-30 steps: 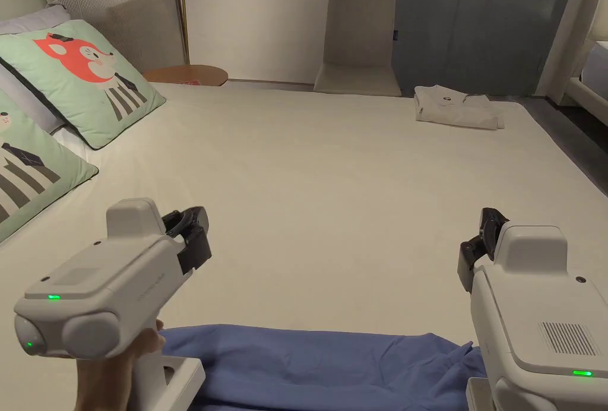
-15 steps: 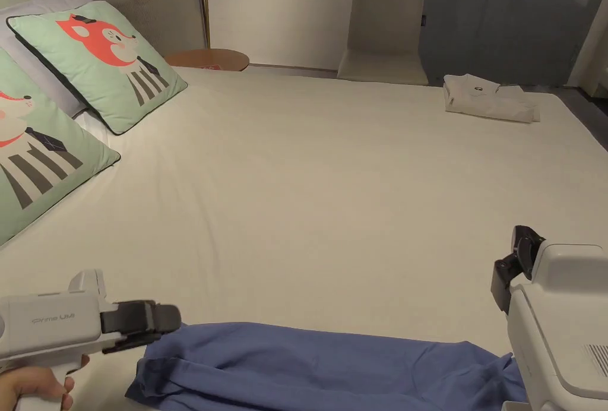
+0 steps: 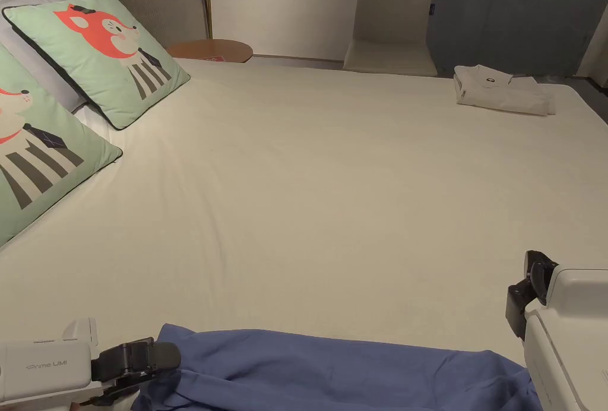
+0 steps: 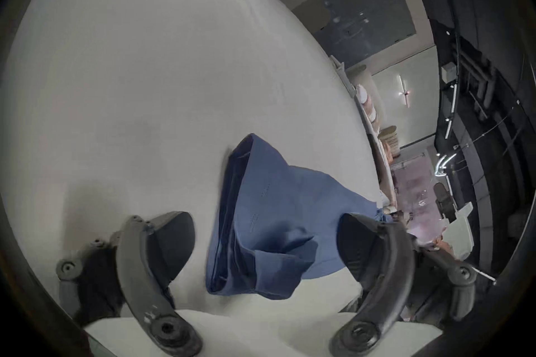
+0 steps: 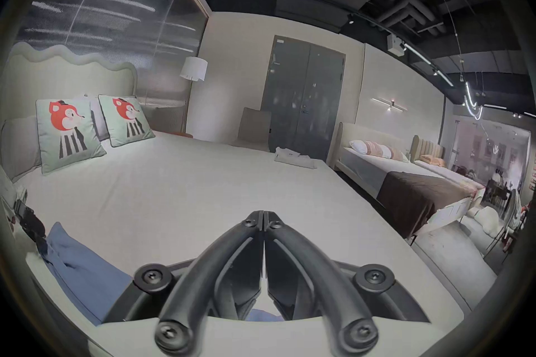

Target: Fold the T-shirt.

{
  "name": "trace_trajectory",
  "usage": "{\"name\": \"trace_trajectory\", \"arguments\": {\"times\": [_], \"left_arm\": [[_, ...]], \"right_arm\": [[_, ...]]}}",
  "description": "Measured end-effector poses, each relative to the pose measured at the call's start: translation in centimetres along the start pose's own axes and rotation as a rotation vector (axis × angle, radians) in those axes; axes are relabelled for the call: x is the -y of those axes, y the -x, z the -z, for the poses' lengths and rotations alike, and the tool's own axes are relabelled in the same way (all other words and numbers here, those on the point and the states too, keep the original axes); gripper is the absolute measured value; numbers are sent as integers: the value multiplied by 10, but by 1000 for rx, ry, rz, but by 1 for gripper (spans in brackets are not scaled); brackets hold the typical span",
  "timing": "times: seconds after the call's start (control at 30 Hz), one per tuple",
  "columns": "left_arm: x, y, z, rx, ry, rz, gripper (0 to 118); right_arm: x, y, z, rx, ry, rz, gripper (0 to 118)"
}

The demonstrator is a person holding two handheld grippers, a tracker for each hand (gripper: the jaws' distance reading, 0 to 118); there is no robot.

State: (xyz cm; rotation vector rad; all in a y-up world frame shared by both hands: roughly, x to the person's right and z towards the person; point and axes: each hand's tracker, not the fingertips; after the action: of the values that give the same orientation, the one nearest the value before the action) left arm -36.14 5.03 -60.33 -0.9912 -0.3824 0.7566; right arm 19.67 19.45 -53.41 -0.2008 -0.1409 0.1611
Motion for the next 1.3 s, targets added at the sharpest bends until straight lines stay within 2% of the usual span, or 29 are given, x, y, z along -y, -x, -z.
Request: {"name": "trace_trajectory", "arguments": {"times": [0.07, 0.23, 0.27, 0.33, 0.43, 0.53, 0.7, 0.97, 1.1, 1.3], "left_arm": [[-2, 0, 2, 11, -5, -1, 83], [-2, -10, 8, 23, 14, 12, 76], [7, -30, 17, 18, 20, 27, 63], [10, -36, 20, -1, 17, 49, 14], [12, -39, 23, -73, 9, 134, 13], [9, -42, 13, -66, 0, 112, 10], [-3, -52, -18, -82, -27, 163, 10], [-24, -59, -66, -235, -110, 164, 10], [-10, -109, -47, -316, -89, 186, 10], [18, -177, 20, -232, -19, 230, 10]], "right_arm": [[-7, 0, -3, -1, 9, 1, 1], [-2, -2, -2, 1, 17, 4, 1], [-2, -2, -1, 1, 17, 6, 1], [-4, -3, -3, 3, 16, 13, 1], [-4, -6, -3, 4, 10, 20, 1], [-5, -9, -5, 3, 2, 25, 1], [-7, -16, -9, 1, -11, 38, 1], [-8, -29, -17, 13, -38, 46, 1], [-10, -31, -24, 14, -44, 51, 1], [-9, -34, -29, 5, -49, 59, 1]]}}
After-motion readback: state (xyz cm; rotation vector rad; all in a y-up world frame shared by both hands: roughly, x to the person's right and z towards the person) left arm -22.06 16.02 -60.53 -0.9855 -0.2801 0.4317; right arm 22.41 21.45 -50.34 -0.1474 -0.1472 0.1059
